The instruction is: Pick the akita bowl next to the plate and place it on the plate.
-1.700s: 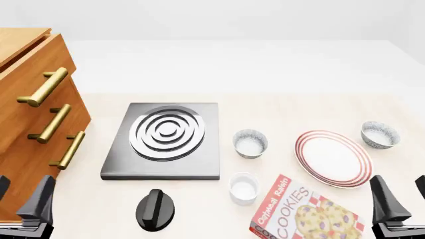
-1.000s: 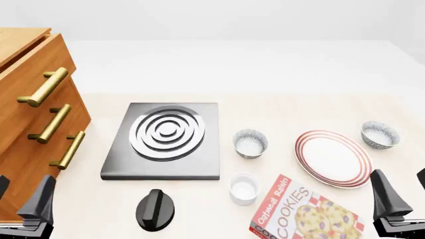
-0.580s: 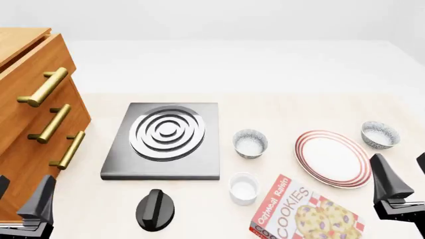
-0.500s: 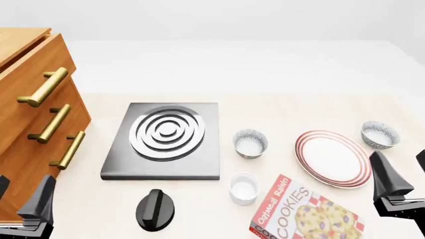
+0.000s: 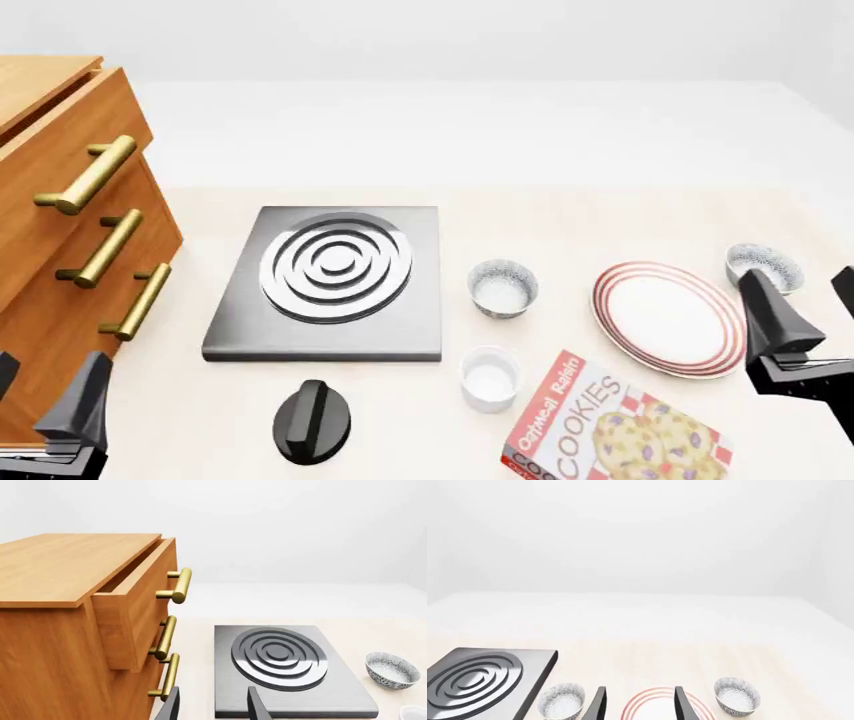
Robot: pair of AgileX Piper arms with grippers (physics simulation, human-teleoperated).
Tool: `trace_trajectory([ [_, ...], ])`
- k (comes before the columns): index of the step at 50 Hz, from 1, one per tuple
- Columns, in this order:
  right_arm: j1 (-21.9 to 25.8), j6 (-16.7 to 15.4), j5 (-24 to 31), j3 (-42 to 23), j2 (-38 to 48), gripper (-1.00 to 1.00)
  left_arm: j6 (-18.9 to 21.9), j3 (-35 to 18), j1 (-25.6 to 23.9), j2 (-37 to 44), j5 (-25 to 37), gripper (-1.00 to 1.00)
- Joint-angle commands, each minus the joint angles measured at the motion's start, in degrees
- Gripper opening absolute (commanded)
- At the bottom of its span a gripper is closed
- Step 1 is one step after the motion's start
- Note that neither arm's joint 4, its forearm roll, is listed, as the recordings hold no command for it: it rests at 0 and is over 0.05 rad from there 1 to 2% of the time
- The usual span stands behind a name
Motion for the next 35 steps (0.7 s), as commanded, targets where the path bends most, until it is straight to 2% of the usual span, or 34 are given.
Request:
trace_trajectory([
  [1, -0.2, 0.2, -2.4, -1.5, 3.7, 1.0, 0.0, 0.0, 0.0, 0.0, 0.0, 1.0],
  [10, 0.4, 0.1, -3.5, -3.2, 6.4, 1.0, 0.0, 0.0, 0.0, 0.0, 0.0, 1.0],
  [23, -0.6, 0.2, -8.7, -3.9, 13.5, 1.0, 0.0, 0.0, 0.0, 0.0, 0.0, 1.0],
  [35, -1.2, -0.1, -10.4, -5.3, 16.9, 1.0, 0.0, 0.0, 0.0, 0.0, 0.0, 1.0],
])
